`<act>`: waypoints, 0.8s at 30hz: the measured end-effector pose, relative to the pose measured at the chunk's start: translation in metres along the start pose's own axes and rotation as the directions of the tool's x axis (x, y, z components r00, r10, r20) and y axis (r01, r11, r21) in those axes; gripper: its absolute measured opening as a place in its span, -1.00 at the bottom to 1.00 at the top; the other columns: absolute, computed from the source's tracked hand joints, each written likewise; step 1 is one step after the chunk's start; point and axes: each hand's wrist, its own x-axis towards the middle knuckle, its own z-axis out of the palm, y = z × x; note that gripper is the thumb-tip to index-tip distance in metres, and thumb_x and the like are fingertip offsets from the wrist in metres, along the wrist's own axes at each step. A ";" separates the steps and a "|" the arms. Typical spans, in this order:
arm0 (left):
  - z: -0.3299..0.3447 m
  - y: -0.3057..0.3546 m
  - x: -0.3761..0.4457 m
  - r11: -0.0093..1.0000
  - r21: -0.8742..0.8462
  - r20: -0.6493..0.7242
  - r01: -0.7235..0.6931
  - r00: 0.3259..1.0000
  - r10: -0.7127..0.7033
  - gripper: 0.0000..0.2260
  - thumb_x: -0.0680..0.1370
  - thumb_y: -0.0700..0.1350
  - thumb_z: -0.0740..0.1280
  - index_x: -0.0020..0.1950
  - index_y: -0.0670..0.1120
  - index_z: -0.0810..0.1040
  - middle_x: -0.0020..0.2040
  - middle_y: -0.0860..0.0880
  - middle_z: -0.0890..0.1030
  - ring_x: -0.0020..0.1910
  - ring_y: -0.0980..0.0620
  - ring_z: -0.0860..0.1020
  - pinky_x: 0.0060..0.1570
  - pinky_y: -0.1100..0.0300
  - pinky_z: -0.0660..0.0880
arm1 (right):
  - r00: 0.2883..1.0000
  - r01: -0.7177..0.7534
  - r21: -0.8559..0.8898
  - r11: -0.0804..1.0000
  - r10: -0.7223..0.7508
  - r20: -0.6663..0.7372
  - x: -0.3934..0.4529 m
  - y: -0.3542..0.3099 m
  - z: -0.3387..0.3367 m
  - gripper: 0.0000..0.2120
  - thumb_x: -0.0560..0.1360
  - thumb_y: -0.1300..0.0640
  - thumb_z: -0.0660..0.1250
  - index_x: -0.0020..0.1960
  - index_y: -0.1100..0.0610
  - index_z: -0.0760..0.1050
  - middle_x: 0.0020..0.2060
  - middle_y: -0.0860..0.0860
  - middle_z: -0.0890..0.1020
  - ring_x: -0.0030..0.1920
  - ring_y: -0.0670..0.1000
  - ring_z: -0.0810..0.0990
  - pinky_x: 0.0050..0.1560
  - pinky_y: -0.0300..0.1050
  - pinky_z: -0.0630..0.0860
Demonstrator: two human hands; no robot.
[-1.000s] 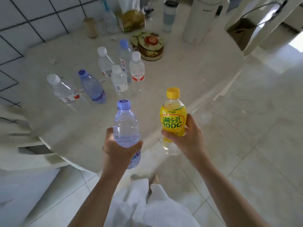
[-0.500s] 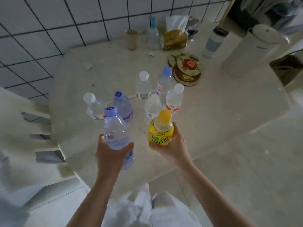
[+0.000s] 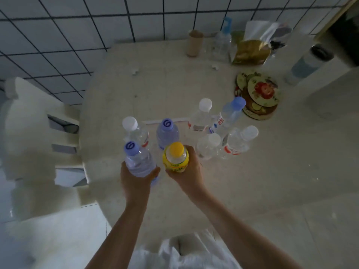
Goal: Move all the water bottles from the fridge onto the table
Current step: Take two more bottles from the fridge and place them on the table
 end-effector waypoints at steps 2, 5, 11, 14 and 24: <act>0.002 -0.005 0.000 0.997 0.066 -0.040 -0.036 0.998 0.039 -0.52 0.17 -0.18 0.65 0.00 -0.13 0.55 -0.12 -0.11 0.65 -0.17 -0.03 0.62 -0.15 0.06 0.56 | 0.998 0.068 -0.027 0.997 -0.068 0.013 0.005 0.006 0.002 -0.41 0.17 0.00 0.55 0.14 0.08 0.46 -0.09 -0.09 0.64 -0.11 -0.12 0.57 -0.20 -0.53 0.37; 0.004 -0.013 -0.004 0.991 0.104 -0.127 -0.085 0.987 0.098 -0.41 0.17 -0.21 0.67 0.09 0.00 0.49 -0.01 -0.01 0.62 -0.06 0.00 0.59 -0.04 0.13 0.52 | 0.995 0.099 -0.093 0.991 -0.098 0.018 0.012 0.016 0.006 -0.43 0.19 0.16 0.58 0.14 0.04 0.47 -0.06 -0.05 0.67 -0.09 -0.06 0.61 -0.18 -0.44 0.43; 0.009 -0.027 -0.001 0.991 0.115 -0.136 -0.072 0.987 0.087 -0.42 0.17 -0.21 0.67 0.10 -0.02 0.51 0.00 -0.02 0.63 -0.02 -0.01 0.60 0.02 -0.04 0.56 | 0.998 0.058 -0.087 0.995 -0.060 -0.018 0.015 0.030 0.008 -0.37 0.20 0.20 0.58 0.09 -0.21 0.37 -0.10 -0.17 0.61 -0.13 -0.20 0.56 -0.18 -0.51 0.40; 0.012 -0.034 0.001 0.988 0.132 -0.110 -0.074 0.990 0.089 -0.41 0.17 -0.19 0.67 0.12 -0.10 0.51 0.00 -0.07 0.63 -0.02 -0.07 0.60 0.01 -0.13 0.55 | 0.998 0.053 -0.071 0.996 -0.055 -0.014 0.019 0.031 0.010 -0.39 0.21 0.17 0.59 0.11 -0.17 0.37 -0.08 -0.19 0.59 -0.11 -0.22 0.54 -0.17 -0.55 0.38; 0.010 -0.029 0.005 0.967 0.230 -0.057 -0.111 0.990 0.127 -0.37 0.22 -0.19 0.65 0.19 -0.10 0.43 -0.01 0.05 0.54 -0.07 0.03 0.54 -0.14 0.40 0.37 | 0.998 0.049 -0.125 0.991 -0.052 -0.022 0.018 0.036 0.015 -0.42 0.26 0.18 0.58 0.21 0.17 0.45 0.02 0.01 0.63 -0.05 -0.11 0.54 -0.11 -0.39 0.38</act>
